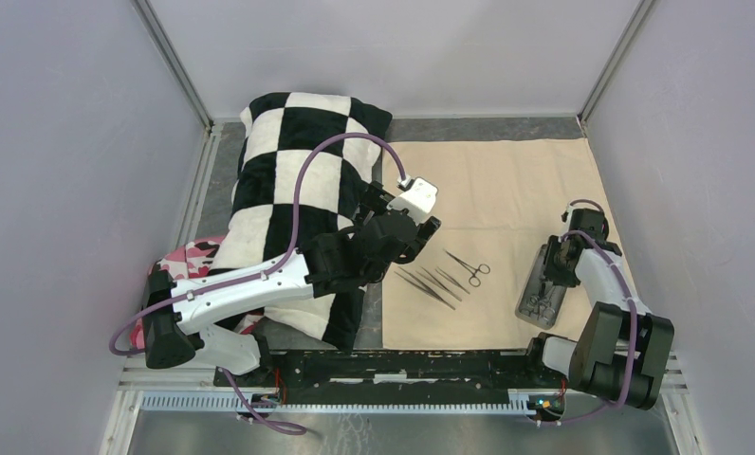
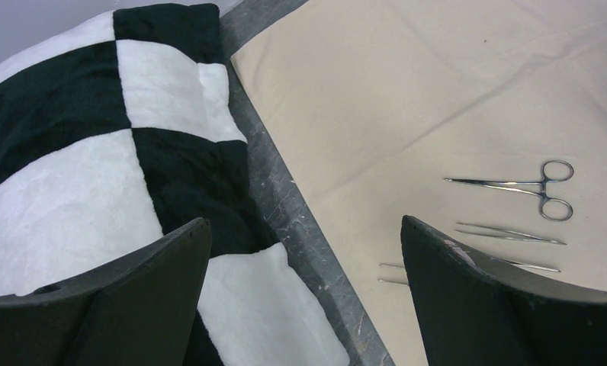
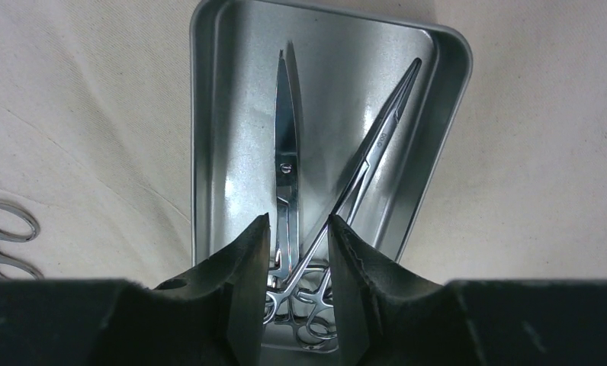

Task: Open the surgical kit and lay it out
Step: Pick up the medical item from the container.

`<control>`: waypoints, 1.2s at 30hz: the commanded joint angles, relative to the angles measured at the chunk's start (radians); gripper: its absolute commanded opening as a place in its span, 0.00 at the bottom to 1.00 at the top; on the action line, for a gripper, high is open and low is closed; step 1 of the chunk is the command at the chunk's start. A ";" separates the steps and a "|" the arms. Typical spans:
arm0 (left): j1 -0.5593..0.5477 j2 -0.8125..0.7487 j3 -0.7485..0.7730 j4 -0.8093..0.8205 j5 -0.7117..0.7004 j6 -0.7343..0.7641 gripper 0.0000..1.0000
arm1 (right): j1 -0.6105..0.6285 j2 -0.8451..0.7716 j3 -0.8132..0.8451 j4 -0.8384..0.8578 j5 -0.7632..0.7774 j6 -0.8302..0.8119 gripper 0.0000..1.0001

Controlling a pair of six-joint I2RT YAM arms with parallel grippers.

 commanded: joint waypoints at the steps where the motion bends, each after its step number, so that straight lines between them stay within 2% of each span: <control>1: -0.009 -0.021 0.008 0.033 0.000 -0.005 1.00 | -0.003 -0.045 0.018 0.020 0.016 0.046 0.39; 8: -0.014 -0.024 0.007 0.035 -0.004 0.000 1.00 | -0.003 0.028 0.022 0.065 -0.078 0.035 0.33; 17: -0.013 -0.021 0.005 0.036 -0.005 0.002 1.00 | -0.002 0.044 0.012 0.086 -0.030 0.022 0.21; 27: -0.015 -0.019 0.005 0.036 -0.003 0.002 1.00 | -0.002 0.049 0.002 0.096 -0.013 0.012 0.20; 36: -0.014 -0.021 0.005 0.036 -0.005 0.002 1.00 | -0.001 0.054 -0.003 0.102 -0.011 0.006 0.25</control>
